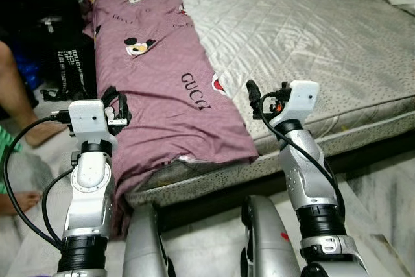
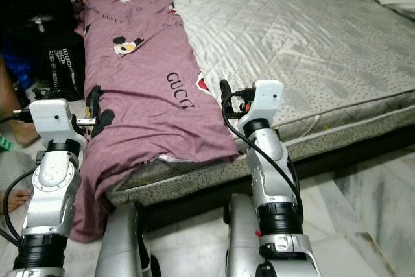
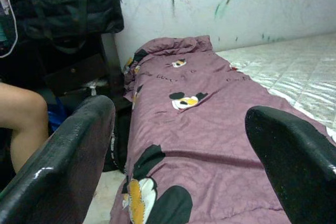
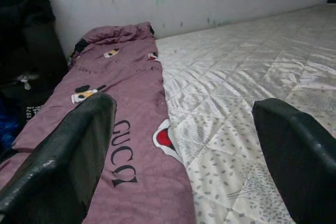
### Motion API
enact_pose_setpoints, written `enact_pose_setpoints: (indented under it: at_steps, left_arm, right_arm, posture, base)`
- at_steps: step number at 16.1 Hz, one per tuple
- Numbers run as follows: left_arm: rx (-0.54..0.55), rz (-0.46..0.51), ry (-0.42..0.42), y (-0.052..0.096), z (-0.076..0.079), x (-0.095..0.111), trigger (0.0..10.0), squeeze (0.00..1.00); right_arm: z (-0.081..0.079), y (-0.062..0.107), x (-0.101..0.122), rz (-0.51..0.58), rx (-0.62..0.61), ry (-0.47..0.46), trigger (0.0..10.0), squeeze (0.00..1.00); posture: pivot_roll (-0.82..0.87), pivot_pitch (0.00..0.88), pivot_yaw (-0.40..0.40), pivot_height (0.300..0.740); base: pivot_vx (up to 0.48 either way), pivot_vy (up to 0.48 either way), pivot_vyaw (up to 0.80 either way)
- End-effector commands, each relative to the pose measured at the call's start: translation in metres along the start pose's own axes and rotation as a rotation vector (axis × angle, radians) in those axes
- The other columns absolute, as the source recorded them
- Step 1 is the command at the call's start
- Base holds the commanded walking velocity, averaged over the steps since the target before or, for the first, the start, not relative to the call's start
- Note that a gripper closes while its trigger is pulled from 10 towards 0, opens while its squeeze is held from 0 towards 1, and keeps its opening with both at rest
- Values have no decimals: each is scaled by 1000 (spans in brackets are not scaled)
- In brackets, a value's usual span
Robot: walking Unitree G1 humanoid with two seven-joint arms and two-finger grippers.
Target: Clean up the room
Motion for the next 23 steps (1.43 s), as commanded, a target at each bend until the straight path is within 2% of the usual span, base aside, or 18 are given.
enact_pose_setpoints:
  at_steps: [1,4,6,11,19,23]
  left_arm:
    - [-1,-19,-1,1,0,-3,10000,0]
    - [-34,3,-7,-7,6,4,10000,0]
    - [-26,11,-9,-12,4,7,10000,0]
    - [-30,7,-16,-14,3,7,10000,0]
    - [-49,-41,-96,-16,7,-3,10000,0]
    - [-71,-56,-90,-9,11,-11,10000,0]
  right_arm:
    - [-1,-6,8,35,1,-2,10000,0]
    - [2,-6,10,43,-23,-7,10000,0]
    - [3,-2,6,34,-30,-6,10000,0]
    - [6,-4,6,39,-37,5,10000,0]
    - [17,8,-2,22,-79,25,10000,0]
    - [19,14,-7,7,-92,29,10000,0]
  posture:
    - [-87,0,70,620]
    - [-86,0,66,653]
    - [-87,0,64,677]
    - [-91,0,69,740]
    - [-101,0,82,740]
    - [-98,0,81,740]
  base:
    - [0,0,0]
    - [0,0,0]
    - [0,0,0]
    - [0,0,0]
    - [0,0,0]
    - [0,0,0]
Point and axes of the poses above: a point about 5 cm out from each wrist's last joint towards the gripper, its own y axis pointing back from the gripper into the wrist, its own x axis along the axis of the wrist's last joint, z = x × y, the point moved 2 cm from there along -y, pointing out of the wrist towards the gripper, and after that the axes turned 10 degrees about y, right-handed, at the moved point
